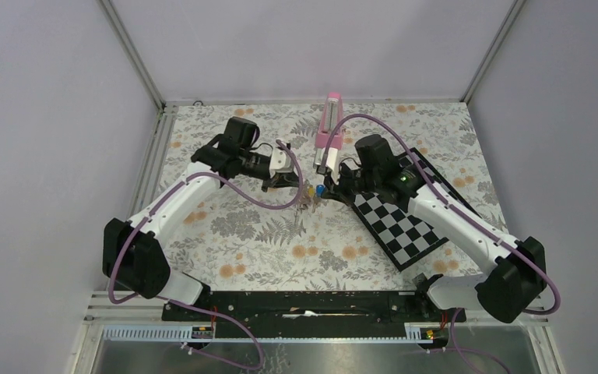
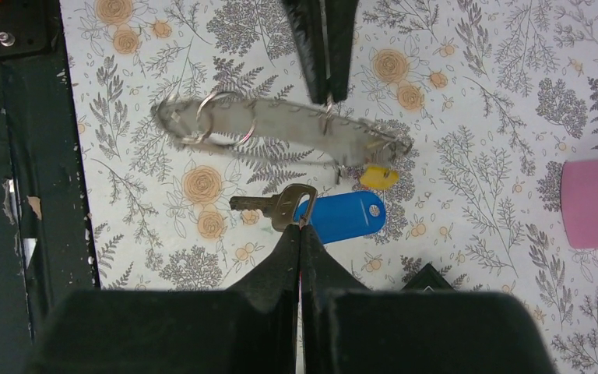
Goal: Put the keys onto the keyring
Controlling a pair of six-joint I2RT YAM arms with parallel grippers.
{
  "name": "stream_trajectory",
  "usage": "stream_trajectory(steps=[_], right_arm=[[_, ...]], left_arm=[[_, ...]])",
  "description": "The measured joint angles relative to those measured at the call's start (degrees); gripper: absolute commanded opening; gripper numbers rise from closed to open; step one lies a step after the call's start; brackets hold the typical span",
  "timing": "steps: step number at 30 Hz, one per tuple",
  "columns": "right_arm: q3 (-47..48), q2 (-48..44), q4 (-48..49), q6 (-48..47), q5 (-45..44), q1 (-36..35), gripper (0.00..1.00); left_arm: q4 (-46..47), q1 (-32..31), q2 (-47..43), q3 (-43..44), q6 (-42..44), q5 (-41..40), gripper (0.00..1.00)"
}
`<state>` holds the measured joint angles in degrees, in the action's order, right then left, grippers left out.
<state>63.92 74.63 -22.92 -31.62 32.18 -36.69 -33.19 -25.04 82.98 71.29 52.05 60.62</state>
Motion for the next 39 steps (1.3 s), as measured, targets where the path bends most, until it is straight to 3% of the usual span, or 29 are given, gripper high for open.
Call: stream_trajectory(steps=[8,25,39], right_arm=[[0.0,2.3,2.8,1.7,0.8,0.0,0.0],[0.0,3.7,5.0,5.8,9.4,1.4,0.0],[0.5,6.1,5.7,8.7,9.5,1.8,0.0]], left_arm=[[0.5,-3.4,0.0,-0.8,0.8,-0.2,0.0],[3.3,-4.0,0.1,-2.6,-0.7,-2.7,0.0],[3.4,-4.8,0.1,-3.6,-0.6,-3.9,0.0]])
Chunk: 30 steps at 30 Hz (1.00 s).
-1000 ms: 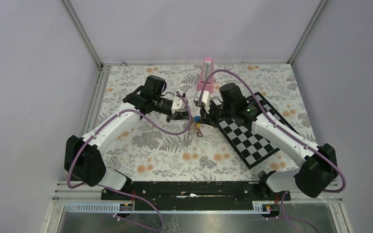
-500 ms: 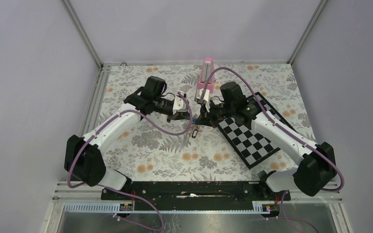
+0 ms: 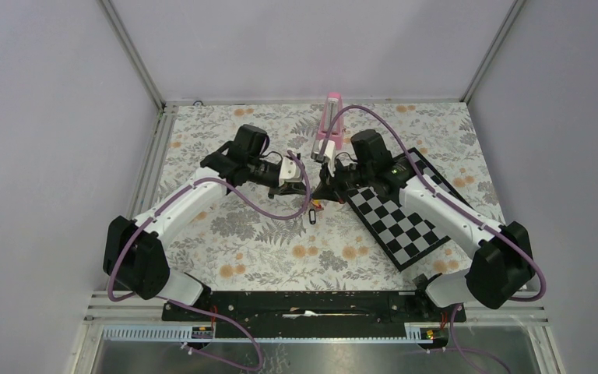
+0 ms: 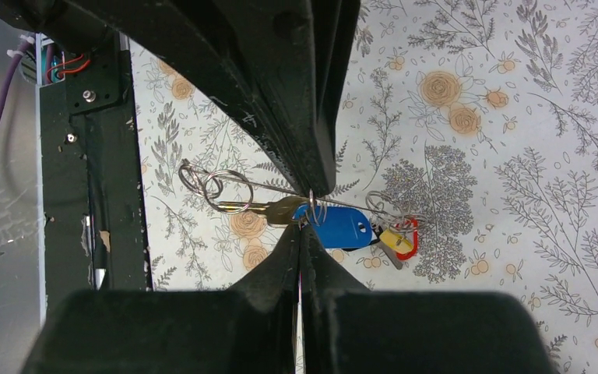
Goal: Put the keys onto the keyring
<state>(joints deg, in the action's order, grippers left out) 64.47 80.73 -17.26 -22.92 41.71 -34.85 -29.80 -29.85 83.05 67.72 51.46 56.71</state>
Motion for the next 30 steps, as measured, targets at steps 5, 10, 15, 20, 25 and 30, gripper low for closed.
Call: stream_trajectory(steps=[5,10,15,20,25,30], right_arm=[[0.2,0.0,0.0,0.9,0.3,0.7,0.0],[0.3,0.1,0.0,1.9,1.7,1.2,0.0],[0.9,0.8,0.1,2.8,3.0,1.5,0.0],[1.0,1.6,0.4,3.7,3.5,1.6,0.0],[1.0,2.3,0.4,4.7,3.5,2.0,0.0],[1.2,3.1,0.4,5.8,4.0,2.6,0.0]], left_arm=[[0.2,-0.3,0.0,-0.5,0.2,-0.6,0.0],[0.4,-0.7,0.0,-0.6,0.2,-1.3,0.0],[0.4,-0.9,0.0,-0.6,0.2,-1.7,0.0],[0.3,-0.9,0.0,-0.6,0.3,-2.2,0.0],[0.4,-0.9,0.0,-0.6,0.6,-2.6,0.0],[0.4,-0.9,0.0,-0.6,0.9,-3.0,0.0]])
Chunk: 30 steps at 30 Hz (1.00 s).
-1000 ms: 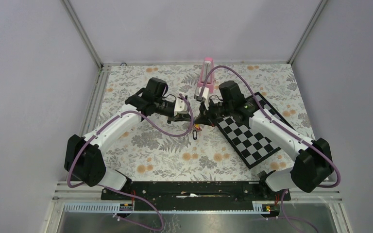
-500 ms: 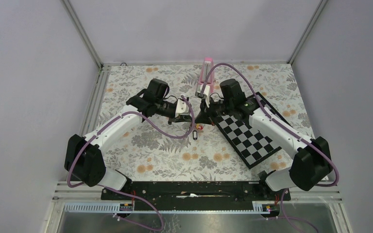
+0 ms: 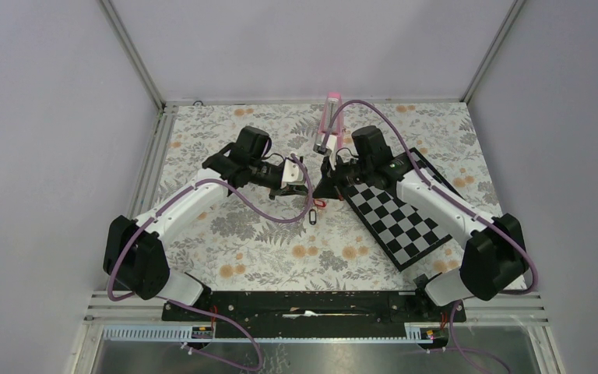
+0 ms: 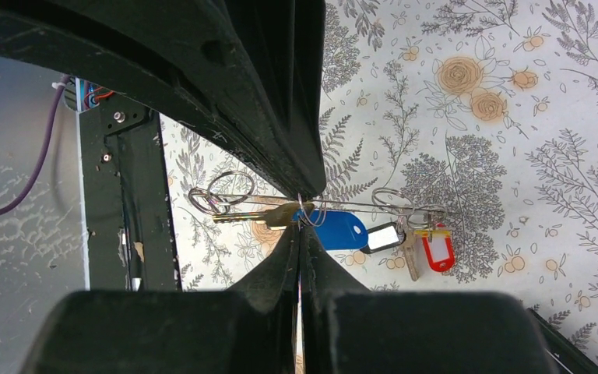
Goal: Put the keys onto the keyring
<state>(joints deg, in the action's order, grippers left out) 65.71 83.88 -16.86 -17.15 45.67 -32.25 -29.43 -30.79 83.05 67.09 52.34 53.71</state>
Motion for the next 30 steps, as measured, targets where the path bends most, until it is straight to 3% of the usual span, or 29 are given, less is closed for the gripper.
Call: stream_trajectory(steps=[30], right_arm=[[1.5,2.9,-0.4,3.0,2.4,0.9,0.0]], left_arm=[[-0.6,-0.5,0.0,-0.2,2.2,-2.3,0.0]])
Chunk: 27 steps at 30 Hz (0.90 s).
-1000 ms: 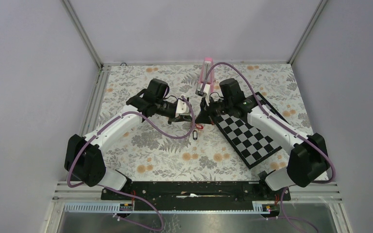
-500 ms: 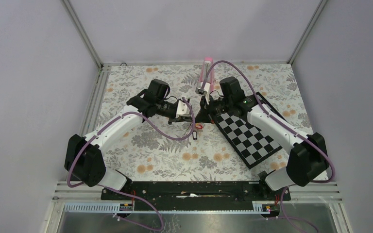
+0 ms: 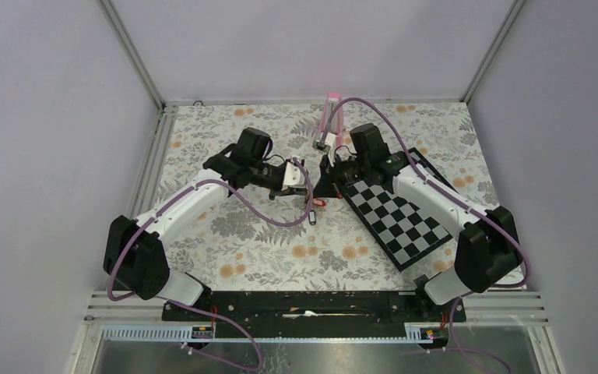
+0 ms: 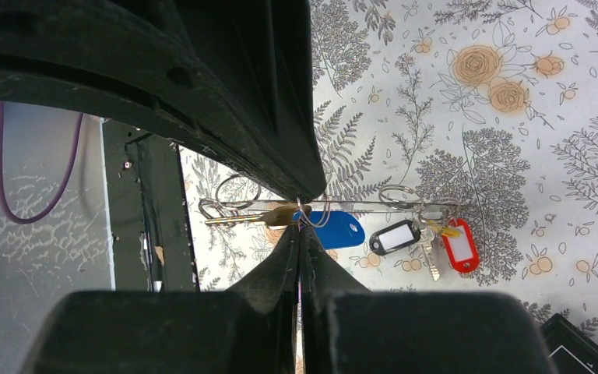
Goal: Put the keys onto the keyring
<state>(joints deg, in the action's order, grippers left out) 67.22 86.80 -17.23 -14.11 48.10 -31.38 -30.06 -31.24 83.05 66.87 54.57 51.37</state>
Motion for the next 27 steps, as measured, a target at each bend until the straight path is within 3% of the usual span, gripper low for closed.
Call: stream_trajectory(steps=[27], right_arm=[[1.5,1.3,0.0,2.3,2.6,0.9,0.0]], left_arm=[[-0.7,-0.4,-0.1,0.0,2.7,-0.9,0.0]])
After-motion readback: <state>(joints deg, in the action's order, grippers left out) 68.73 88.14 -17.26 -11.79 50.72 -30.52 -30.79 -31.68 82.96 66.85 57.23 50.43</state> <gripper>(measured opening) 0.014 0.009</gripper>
